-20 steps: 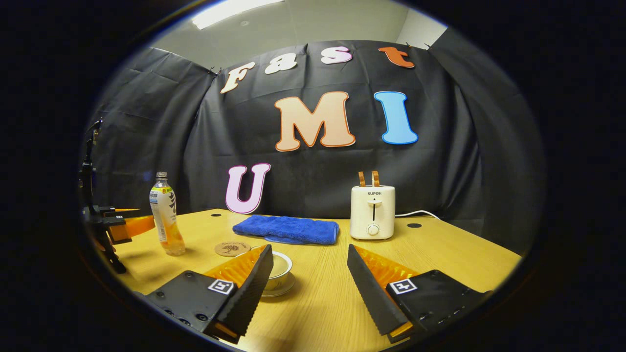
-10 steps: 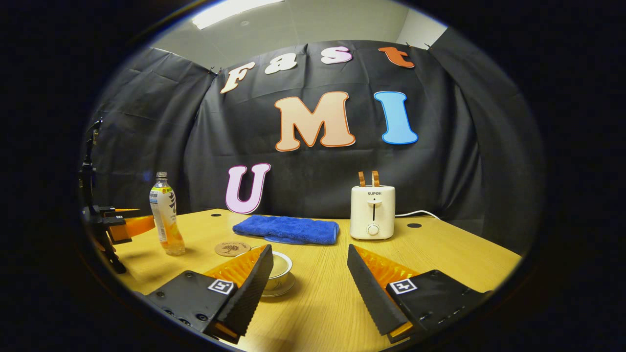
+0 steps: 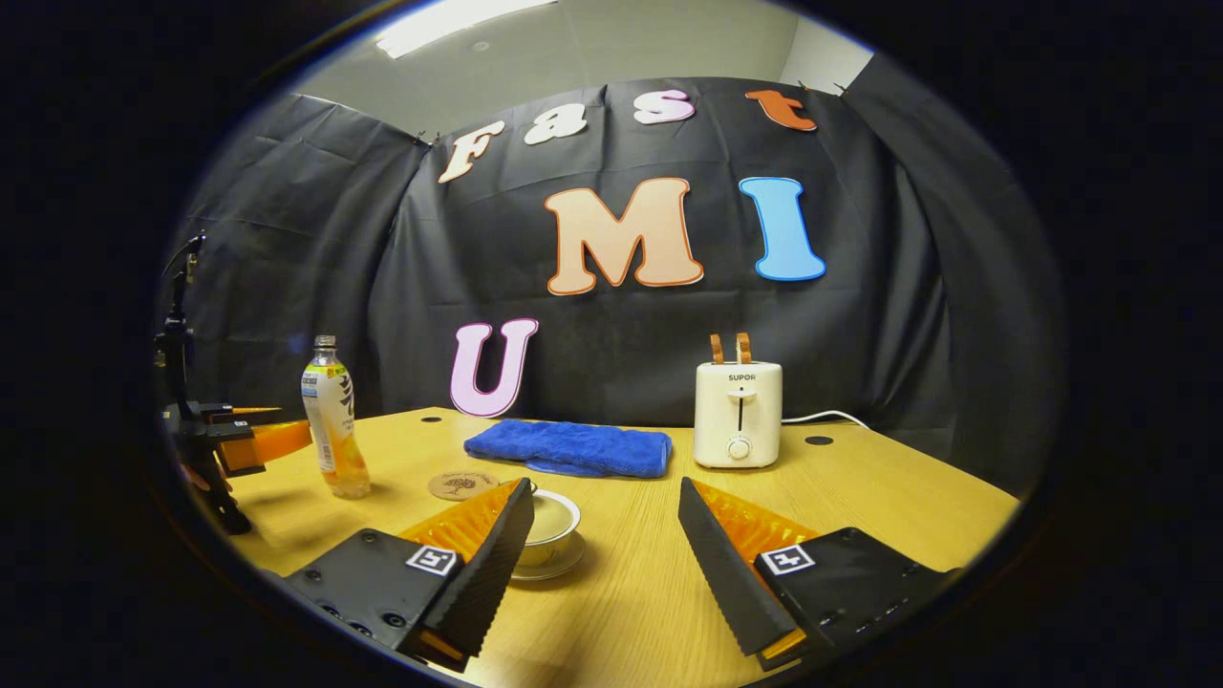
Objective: Open the teacup lid with one hand, grasp the water bottle and pour water into the teacup with the other hand; after pouring, place the water bottle on the coaster and then close the teacup lid.
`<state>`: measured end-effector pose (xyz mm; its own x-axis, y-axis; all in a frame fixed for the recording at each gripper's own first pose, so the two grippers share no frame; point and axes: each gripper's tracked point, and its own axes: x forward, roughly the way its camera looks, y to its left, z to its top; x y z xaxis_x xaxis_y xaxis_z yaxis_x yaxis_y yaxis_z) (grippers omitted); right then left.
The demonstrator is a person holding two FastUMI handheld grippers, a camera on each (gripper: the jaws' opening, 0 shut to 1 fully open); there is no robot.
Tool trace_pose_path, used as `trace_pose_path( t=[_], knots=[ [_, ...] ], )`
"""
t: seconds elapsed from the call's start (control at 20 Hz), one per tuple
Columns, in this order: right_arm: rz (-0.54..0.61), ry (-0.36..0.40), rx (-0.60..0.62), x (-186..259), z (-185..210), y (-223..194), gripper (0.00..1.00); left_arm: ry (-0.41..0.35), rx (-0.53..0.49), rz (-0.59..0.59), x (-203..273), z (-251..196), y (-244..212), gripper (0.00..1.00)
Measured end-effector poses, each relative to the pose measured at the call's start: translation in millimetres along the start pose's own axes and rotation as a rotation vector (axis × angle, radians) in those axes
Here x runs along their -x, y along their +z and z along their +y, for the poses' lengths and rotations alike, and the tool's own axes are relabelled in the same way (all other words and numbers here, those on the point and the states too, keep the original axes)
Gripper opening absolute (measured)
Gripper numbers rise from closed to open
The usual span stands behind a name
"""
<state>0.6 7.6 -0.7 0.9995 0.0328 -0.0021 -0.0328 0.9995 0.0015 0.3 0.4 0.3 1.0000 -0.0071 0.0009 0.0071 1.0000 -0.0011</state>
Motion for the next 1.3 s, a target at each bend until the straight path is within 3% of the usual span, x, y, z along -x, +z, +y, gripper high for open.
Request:
trace_pose_path(
  t=[0.45, 0.75, 1.3],
  knots=[
    [0.009, 0.136, -0.006, -9.8, 30.7, -2.4, 0.96, -0.006, 0.000, -0.001, 0.0, -0.9, -1.2, 0.90],
    [0.017, 0.187, -0.006, -31.6, 54.9, -5.8, 0.98, -0.009, 0.001, 0.000, 0.6, -1.8, -0.7, 0.90],
    [0.138, 0.201, 0.029, -68.0, 76.3, -29.2, 0.98, -0.014, 0.002, 0.001, 0.9, -2.4, -0.9, 0.90]
  ],
)
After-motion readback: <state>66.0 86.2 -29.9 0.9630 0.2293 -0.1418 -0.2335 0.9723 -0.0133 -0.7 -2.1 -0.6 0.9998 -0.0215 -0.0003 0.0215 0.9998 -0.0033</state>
